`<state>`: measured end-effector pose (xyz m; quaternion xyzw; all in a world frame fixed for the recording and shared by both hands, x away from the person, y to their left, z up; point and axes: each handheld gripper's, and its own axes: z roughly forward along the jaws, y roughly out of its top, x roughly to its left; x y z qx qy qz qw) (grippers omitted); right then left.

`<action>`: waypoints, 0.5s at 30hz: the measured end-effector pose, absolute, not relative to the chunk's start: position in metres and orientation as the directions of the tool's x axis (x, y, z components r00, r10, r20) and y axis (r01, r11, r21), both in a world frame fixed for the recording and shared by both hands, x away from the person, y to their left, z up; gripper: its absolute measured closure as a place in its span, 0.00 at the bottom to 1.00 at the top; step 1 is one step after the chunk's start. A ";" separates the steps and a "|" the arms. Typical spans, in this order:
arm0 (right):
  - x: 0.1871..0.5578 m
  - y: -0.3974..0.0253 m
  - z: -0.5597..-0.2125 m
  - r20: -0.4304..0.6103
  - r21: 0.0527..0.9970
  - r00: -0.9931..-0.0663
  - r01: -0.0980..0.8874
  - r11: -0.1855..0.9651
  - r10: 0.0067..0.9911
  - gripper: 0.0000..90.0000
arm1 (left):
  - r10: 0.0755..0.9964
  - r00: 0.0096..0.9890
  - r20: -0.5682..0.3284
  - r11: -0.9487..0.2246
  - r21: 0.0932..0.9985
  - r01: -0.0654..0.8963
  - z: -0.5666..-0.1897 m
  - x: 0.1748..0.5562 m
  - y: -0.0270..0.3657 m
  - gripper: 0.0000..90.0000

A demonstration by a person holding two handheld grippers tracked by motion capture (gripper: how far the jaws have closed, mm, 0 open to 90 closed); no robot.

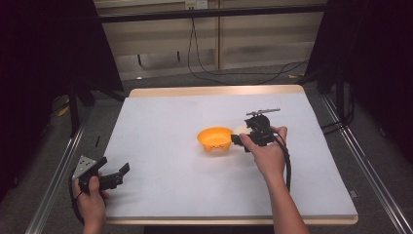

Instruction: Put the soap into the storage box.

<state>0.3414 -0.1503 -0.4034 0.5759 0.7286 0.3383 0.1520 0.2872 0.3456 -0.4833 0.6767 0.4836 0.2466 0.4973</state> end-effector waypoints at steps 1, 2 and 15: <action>0.342 -0.149 -0.403 0.171 0.666 -0.295 0.737 0.110 0.940 0.26 | 0.901 0.412 -0.140 -0.045 0.912 0.408 -0.483 0.288 0.346 0.02; 0.343 -0.147 -0.402 0.173 0.665 -0.293 0.739 0.108 0.940 0.26 | 0.900 0.411 -0.144 -0.042 0.911 0.411 -0.483 0.288 0.346 0.02; 0.354 -0.128 -0.393 0.160 0.675 -0.310 0.727 0.125 0.937 0.26 | 0.900 0.412 -0.139 -0.047 0.911 0.409 -0.483 0.288 0.346 0.02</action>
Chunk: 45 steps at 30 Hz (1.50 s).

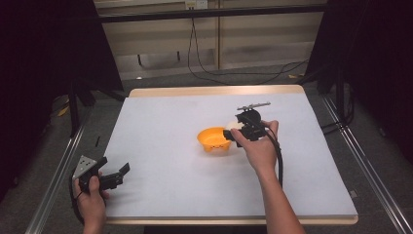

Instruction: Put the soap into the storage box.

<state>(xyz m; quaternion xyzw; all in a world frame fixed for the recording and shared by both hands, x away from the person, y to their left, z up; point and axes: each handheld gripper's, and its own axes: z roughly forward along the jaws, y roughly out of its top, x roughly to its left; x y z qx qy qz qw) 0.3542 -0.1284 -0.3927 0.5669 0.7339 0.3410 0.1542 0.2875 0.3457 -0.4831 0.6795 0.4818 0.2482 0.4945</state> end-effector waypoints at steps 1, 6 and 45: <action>0.355 -0.127 -0.393 0.160 0.677 -0.314 0.725 0.127 0.936 0.26 | 0.900 0.413 -0.138 -0.048 0.911 0.410 -0.483 0.288 0.346 0.02; 0.359 -0.117 -0.394 0.163 0.672 -0.324 0.728 0.136 0.932 0.26 | 0.899 0.414 -0.143 -0.044 0.911 0.410 -0.483 0.287 0.345 0.02; 0.377 -0.081 -0.411 0.149 0.642 -0.361 0.743 0.187 0.921 0.26 | 0.898 0.420 -0.132 -0.060 0.908 0.414 -0.483 0.288 0.344 0.02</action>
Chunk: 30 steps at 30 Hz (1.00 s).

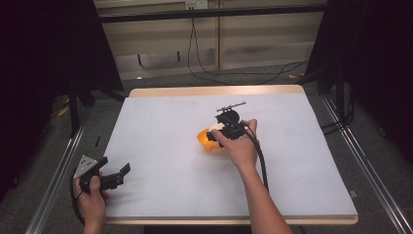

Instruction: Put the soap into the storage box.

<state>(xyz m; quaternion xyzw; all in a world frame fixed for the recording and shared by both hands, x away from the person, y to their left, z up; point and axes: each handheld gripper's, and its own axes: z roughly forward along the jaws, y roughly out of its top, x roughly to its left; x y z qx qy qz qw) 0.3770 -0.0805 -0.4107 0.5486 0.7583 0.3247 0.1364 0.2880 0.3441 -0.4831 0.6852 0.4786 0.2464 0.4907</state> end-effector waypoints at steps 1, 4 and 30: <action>0.377 -0.080 -0.411 0.148 0.641 -0.361 0.744 0.188 0.921 0.26 | 0.898 0.421 -0.131 -0.061 0.908 0.414 -0.483 0.288 0.344 0.02; 0.379 -0.079 -0.413 0.147 0.638 -0.360 0.746 0.190 0.921 0.26 | 0.897 0.421 -0.133 -0.059 0.908 0.414 -0.483 0.288 0.344 0.02; 0.388 -0.070 -0.431 0.129 0.609 -0.342 0.768 0.198 0.931 0.26 | 0.898 0.419 -0.133 -0.059 0.908 0.414 -0.483 0.288 0.344 0.02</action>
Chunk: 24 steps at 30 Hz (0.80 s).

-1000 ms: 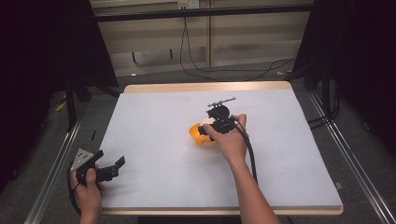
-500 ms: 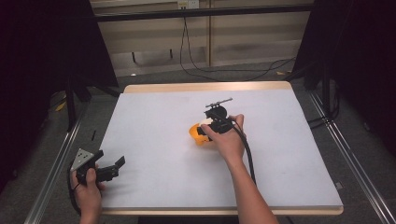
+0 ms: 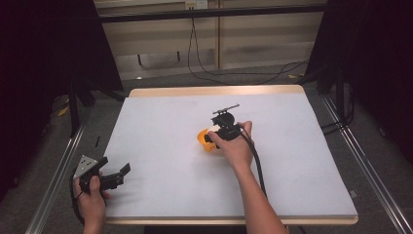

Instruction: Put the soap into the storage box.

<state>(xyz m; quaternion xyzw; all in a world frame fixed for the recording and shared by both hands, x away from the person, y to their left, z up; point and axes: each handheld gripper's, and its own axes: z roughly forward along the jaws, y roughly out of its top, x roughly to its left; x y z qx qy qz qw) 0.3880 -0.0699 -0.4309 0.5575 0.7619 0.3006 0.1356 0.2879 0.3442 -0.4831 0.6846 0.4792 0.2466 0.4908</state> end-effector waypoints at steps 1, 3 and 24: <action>0.388 -0.070 -0.432 0.125 0.608 -0.343 0.768 0.201 0.931 0.26 | 0.898 0.419 -0.133 -0.059 0.908 0.414 -0.483 0.288 0.344 0.02; 0.388 -0.070 -0.433 0.125 0.606 -0.340 0.770 0.199 0.932 0.26 | 0.898 0.419 -0.134 -0.058 0.908 0.414 -0.483 0.288 0.344 0.02; 0.387 -0.080 -0.427 0.158 0.636 -0.346 0.752 0.173 0.925 0.22 | 0.897 0.420 -0.139 -0.053 0.908 0.415 -0.483 0.288 0.344 0.02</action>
